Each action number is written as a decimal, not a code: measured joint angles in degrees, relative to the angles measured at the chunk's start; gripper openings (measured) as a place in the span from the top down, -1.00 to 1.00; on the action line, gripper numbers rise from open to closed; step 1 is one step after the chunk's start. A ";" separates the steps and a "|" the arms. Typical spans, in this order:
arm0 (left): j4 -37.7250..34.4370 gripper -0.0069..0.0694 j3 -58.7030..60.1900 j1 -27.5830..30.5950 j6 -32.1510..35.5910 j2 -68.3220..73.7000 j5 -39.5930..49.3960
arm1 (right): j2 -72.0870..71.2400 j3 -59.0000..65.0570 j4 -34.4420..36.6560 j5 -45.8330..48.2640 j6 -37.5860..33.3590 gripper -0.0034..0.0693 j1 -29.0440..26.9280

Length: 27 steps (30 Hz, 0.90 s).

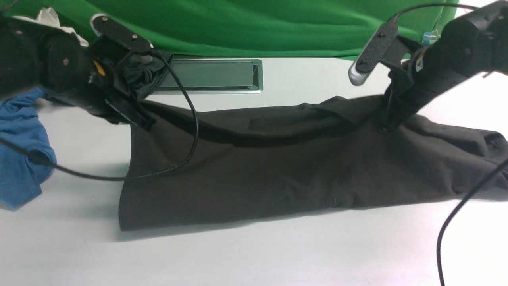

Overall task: Fold a long-sleeved shirt on a white desktop.
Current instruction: 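Fold the black garment in half by bringing its near edge over to the far edge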

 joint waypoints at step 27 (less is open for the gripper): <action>3.84 0.33 -5.62 3.22 -2.16 17.01 -24.85 | 13.93 -5.88 -0.45 -15.50 13.09 -0.43 -6.88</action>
